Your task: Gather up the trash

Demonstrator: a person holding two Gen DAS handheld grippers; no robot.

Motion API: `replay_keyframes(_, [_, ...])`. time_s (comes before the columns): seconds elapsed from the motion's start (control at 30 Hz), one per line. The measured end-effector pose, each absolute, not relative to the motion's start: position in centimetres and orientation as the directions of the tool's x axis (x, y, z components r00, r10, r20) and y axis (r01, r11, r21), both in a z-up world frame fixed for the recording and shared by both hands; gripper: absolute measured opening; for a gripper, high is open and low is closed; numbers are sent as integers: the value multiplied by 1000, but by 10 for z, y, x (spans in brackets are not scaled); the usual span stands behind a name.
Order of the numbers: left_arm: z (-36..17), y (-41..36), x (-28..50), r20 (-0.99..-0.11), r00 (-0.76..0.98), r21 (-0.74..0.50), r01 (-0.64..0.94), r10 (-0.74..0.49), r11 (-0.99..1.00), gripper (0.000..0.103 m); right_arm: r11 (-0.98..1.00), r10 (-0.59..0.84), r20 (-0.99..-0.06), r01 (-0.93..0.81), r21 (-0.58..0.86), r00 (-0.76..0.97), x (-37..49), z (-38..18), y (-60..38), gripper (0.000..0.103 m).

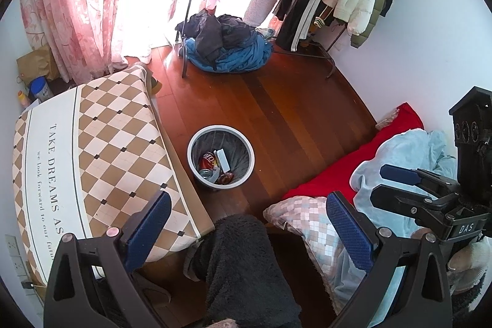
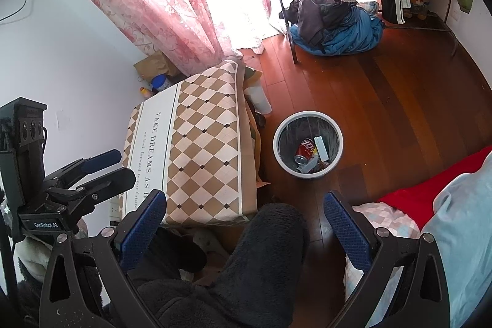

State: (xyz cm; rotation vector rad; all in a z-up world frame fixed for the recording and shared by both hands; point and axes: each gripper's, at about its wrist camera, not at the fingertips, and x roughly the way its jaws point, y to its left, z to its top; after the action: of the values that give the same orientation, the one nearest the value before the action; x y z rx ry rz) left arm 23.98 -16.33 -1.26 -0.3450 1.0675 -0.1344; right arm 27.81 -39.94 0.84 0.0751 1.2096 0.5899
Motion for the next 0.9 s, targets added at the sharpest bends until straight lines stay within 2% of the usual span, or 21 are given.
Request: replay_keyframes(0.9, [-11, -159, 236, -824, 492, -352, -59, -280, 934, 103, 842, 466, -859, -403, 358, 211, 273, 9, -405, 103])
